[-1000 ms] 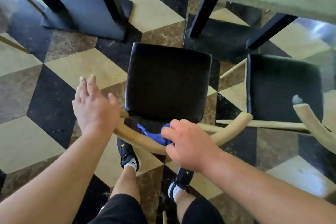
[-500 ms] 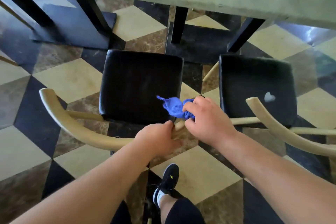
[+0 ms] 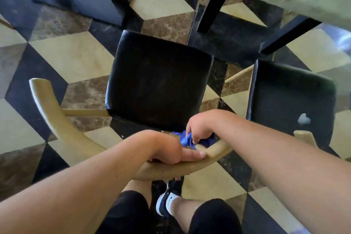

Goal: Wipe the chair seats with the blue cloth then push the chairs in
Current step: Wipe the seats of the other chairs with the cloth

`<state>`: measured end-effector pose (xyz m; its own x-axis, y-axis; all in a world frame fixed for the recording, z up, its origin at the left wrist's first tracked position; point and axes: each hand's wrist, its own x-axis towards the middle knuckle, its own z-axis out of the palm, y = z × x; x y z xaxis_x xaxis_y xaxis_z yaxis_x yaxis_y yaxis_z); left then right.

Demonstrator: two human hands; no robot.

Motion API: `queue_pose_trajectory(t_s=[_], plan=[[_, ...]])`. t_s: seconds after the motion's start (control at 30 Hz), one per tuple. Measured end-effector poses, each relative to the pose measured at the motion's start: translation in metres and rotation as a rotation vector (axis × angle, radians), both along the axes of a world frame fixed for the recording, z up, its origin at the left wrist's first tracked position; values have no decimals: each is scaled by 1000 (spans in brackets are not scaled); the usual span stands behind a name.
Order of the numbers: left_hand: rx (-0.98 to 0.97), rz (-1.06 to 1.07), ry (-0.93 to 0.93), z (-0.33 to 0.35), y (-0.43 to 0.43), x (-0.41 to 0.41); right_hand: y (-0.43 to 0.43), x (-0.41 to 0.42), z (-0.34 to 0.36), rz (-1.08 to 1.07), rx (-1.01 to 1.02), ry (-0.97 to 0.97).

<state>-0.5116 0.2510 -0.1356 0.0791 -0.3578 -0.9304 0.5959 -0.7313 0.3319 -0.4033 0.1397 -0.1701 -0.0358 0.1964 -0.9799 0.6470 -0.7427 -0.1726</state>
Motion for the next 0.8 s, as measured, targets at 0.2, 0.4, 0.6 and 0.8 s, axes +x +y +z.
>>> queue_pose_trajectory(t_s=[0.2, 0.4, 0.6, 0.8], plan=[[-185, 204, 267, -44, 11, 12, 18, 13, -76, 103, -97, 74], [-325, 158, 343, -59, 0, 22, 21, 28, -119, 145, -108, 149], [-269, 227, 355, -40, -15, 35, 1, 37, -75, -119, -56, 199], [89, -131, 127, 1, -65, 74, -74, 76, 20, -528, 40, 126]])
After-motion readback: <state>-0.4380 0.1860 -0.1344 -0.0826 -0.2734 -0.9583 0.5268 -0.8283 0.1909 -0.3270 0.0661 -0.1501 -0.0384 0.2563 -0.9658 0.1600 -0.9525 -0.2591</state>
